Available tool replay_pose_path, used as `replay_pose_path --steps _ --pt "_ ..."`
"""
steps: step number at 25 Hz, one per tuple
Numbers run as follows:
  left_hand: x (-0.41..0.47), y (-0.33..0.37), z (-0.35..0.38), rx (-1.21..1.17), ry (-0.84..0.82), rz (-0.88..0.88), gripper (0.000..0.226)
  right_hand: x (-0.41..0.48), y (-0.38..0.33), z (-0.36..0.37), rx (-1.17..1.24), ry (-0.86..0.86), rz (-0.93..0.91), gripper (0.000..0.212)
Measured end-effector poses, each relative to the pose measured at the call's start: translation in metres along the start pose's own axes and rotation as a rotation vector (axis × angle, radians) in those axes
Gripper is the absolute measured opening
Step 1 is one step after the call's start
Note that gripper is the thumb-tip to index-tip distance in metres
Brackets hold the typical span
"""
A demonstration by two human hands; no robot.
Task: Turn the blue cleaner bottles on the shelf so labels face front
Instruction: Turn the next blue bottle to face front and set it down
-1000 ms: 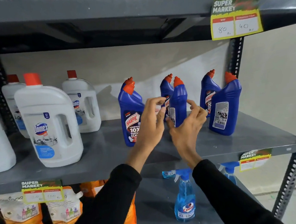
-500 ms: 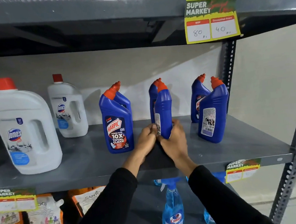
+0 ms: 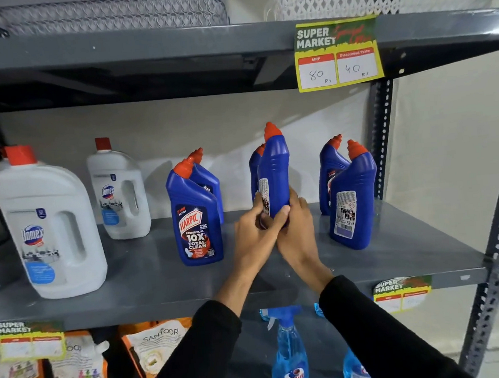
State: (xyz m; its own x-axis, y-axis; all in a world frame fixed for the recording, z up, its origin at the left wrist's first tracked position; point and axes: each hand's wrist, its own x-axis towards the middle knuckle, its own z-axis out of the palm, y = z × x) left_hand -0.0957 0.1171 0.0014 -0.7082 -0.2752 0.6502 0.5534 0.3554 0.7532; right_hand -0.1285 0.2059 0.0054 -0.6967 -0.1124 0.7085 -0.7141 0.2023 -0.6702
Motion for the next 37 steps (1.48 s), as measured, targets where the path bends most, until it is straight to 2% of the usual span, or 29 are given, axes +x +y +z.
replay_pose_path --steps 3,7,11,15,18,24,28,37 --pt "0.007 0.008 0.001 -0.011 0.03 -0.027 0.045 -0.009 0.0 0.001 -0.053 -0.036 -0.013 0.063" --pt "0.01 0.003 -0.007 -0.072 -0.057 -0.046 0.034 -0.016 0.005 -0.007 -0.064 -0.161 -0.012 0.073" --pt "0.009 -0.001 -0.01 -0.225 -0.057 -0.147 0.036 -0.011 0.01 -0.018 0.059 -0.122 0.017 0.072" --pt "0.011 0.001 -0.014 -0.245 -0.075 -0.206 0.022 0.0 0.016 -0.023 0.3 -0.2 0.15 0.093" --pt "0.013 -0.003 -0.015 -0.247 -0.115 -0.203 0.022 0.001 0.021 -0.022 0.323 -0.159 0.163 0.098" --pt "0.022 -0.014 -0.014 -0.076 -0.003 -0.164 0.023 0.0 0.021 -0.017 0.213 -0.062 0.118 0.09" --pt "0.025 -0.022 -0.013 -0.013 0.059 -0.152 0.022 0.001 0.024 -0.016 0.157 -0.082 0.111 0.084" --pt "0.021 -0.036 -0.01 0.059 0.062 -0.221 0.026 -0.001 0.033 -0.014 0.037 -0.141 0.113 0.082"
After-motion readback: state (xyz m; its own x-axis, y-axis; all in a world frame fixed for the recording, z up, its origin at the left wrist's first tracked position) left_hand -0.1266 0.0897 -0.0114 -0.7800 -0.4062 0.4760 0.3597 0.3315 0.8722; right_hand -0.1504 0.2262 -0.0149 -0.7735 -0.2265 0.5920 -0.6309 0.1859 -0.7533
